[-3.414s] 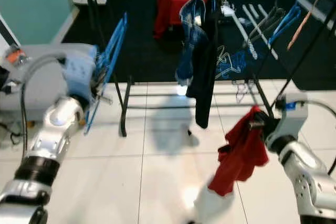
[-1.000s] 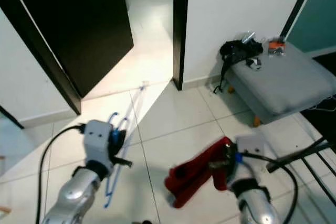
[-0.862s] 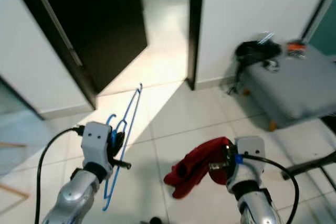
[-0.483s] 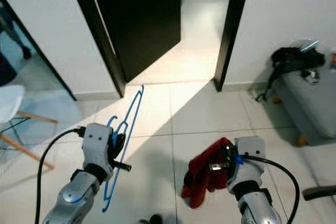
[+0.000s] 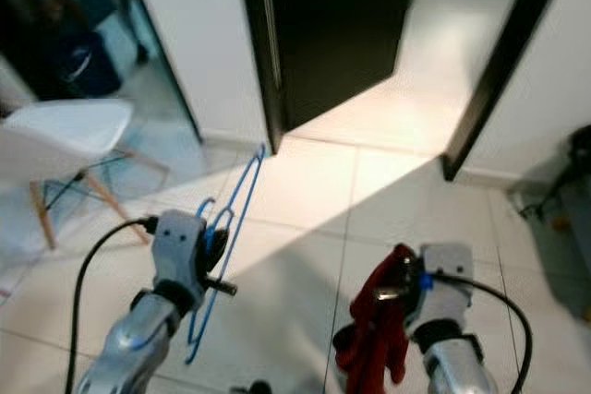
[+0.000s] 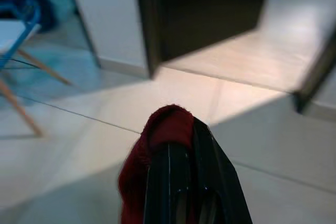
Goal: Hang hanger
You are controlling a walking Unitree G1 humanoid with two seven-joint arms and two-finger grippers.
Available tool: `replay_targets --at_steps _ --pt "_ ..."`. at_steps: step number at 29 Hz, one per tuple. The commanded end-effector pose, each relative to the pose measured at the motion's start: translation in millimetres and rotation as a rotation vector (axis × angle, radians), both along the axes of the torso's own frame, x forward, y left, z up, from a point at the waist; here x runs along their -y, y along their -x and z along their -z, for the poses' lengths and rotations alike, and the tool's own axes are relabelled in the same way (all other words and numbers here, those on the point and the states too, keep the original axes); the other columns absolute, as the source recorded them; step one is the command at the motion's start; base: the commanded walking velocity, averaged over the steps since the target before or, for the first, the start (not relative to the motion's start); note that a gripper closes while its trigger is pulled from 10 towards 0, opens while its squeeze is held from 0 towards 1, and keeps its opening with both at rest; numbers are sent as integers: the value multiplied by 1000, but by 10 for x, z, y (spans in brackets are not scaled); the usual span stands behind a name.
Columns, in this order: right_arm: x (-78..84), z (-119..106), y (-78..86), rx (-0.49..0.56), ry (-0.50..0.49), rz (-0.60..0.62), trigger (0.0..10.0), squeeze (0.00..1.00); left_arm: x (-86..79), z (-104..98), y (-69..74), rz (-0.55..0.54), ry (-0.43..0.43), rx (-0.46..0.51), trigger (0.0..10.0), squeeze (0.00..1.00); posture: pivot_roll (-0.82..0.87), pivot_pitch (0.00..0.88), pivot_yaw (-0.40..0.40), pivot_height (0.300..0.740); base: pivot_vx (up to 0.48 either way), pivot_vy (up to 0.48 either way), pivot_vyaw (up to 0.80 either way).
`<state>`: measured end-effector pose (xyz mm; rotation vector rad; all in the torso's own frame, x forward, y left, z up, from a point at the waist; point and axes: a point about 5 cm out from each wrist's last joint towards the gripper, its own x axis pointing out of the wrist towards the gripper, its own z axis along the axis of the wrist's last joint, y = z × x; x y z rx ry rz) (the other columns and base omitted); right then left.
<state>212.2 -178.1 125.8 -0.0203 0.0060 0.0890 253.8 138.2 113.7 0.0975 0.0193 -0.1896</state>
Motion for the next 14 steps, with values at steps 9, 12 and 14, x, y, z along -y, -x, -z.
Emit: replay_targets --at_steps 9,12,14 --pt "21 36 45 -11 11 2 10000 0 0 44 39 7 -21 -17 10000 0 15 169 -2 740 0 0 788" --pt "23 36 45 -11 10 2 10000 0 2 43 37 7 -22 -17 10000 0 15 169 -2 740 0 0 788" --pt "23 36 45 -11 10 2 10000 0 2 43 37 7 -22 -17 10000 0 15 169 -2 740 0 0 788"
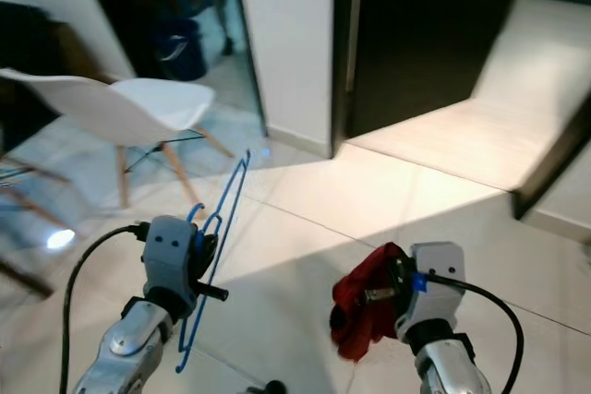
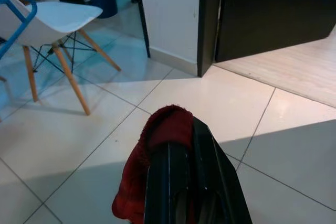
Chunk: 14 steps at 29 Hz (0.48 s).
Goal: Hang hanger
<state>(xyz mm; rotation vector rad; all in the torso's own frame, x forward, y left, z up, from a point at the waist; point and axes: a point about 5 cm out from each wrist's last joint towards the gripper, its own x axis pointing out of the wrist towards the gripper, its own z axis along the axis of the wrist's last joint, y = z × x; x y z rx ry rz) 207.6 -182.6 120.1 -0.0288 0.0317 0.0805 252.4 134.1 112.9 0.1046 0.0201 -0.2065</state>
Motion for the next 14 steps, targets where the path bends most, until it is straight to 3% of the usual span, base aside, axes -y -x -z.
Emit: replay_targets --at_steps 1,14 --pt "-21 -23 0 14 0 -7 10000 0 -38 32 24 -10 -16 -15 10000 0 14 177 -4 740 0 0 788" --pt "-19 -36 -6 18 -4 -7 10000 0 -30 11 21 -12 -18 -10 10000 0 13 186 -2 740 0 0 788"
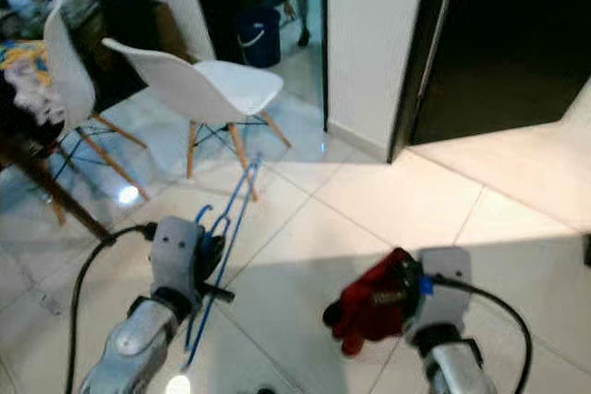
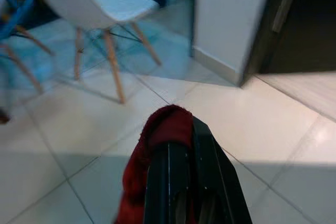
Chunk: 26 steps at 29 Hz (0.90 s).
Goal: Hang hanger
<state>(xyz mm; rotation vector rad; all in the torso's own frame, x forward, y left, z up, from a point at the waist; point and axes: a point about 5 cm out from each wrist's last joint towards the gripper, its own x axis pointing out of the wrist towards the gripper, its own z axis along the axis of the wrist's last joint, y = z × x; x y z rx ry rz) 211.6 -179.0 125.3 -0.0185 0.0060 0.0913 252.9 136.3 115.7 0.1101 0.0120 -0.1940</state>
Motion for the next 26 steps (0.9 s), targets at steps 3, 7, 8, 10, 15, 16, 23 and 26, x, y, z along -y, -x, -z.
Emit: replay_targets --at_steps 3,7,8,10,15,16,23,26 --pt "20 13 30 -6 7 4 10000 0 -7 35 24 -1 -11 -18 10000 0 14 190 -2 740 0 0 788" --pt "25 9 24 -5 7 3 10000 0 0 27 16 1 -1 -19 10000 0 10 198 -4 740 0 0 788" --pt "25 9 24 -5 7 3 10000 0 0 27 16 1 -1 -19 10000 0 10 198 -4 740 0 0 788" --pt "27 6 22 -5 7 3 10000 0 3 25 14 3 2 -20 10000 0 10 199 -4 740 0 0 788" --pt "30 3 20 -5 7 2 10000 0 2 23 9 3 15 -23 10000 0 7 201 -4 740 0 0 788" --pt "32 2 21 -5 7 1 10000 0 -1 22 9 2 18 -21 10000 0 7 201 -6 740 0 0 794" --pt "34 -2 22 -3 8 0 10000 0 -19 21 0 -7 26 -23 10000 0 7 201 -6 740 0 0 788" --pt "28 -19 22 4 0 -10 10000 0 -25 16 -3 -4 39 -24 10000 0 5 203 -5 740 0 0 788"
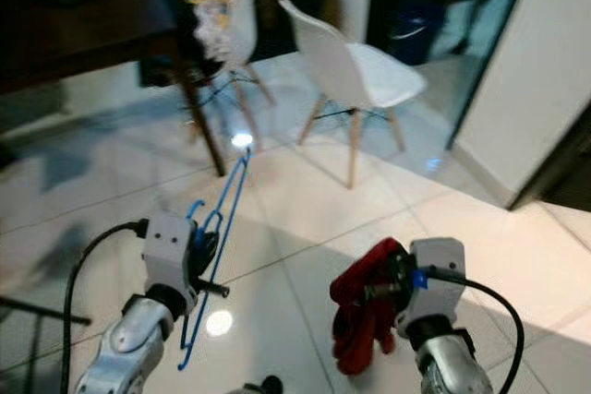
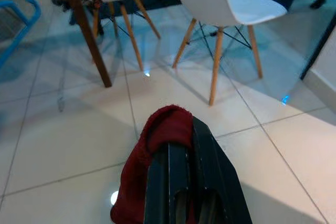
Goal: Hang hanger
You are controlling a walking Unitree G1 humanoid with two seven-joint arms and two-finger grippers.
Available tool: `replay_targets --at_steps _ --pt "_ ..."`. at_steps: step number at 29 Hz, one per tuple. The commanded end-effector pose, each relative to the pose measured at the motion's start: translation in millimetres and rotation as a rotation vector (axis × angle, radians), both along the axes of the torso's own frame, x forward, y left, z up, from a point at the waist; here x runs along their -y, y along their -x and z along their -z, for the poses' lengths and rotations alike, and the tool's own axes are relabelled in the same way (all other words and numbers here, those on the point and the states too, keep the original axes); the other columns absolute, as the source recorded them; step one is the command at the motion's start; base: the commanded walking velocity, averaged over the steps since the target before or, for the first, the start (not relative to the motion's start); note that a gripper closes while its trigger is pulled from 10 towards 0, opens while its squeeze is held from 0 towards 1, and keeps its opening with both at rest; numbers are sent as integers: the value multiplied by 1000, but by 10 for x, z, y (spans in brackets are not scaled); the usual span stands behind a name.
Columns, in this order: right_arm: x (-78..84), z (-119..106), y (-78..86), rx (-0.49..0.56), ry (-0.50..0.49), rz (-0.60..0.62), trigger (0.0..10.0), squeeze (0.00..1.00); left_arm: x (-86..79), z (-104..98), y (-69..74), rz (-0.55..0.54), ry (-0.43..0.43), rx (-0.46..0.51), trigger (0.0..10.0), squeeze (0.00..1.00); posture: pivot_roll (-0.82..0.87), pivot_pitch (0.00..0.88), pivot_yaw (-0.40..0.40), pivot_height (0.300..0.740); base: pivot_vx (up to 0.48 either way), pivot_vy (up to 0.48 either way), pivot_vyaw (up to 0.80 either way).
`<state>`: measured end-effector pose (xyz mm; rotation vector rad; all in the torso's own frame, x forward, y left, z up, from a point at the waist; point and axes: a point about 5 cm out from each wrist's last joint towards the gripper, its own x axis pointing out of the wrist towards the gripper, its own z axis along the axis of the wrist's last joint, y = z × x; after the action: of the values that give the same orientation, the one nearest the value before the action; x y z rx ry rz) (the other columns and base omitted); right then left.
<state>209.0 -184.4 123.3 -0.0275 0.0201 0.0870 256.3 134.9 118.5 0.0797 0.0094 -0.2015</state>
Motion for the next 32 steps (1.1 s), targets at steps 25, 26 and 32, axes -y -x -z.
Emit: replay_targets --at_steps 25,26,32 --pt "-54 -452 -292 157 -21 -106 10000 0 -187 -263 -282 -99 87 82 10000 0 4 161 -7 740 334 0 222" --pt "-71 -525 -334 182 -23 -120 10000 0 -186 -292 -313 -100 91 91 10000 0 4 159 -7 740 352 0 0" --pt "-151 -806 -481 276 -21 -172 10000 0 -187 -439 -423 -116 116 136 10000 0 17 145 -11 740 354 0 0"
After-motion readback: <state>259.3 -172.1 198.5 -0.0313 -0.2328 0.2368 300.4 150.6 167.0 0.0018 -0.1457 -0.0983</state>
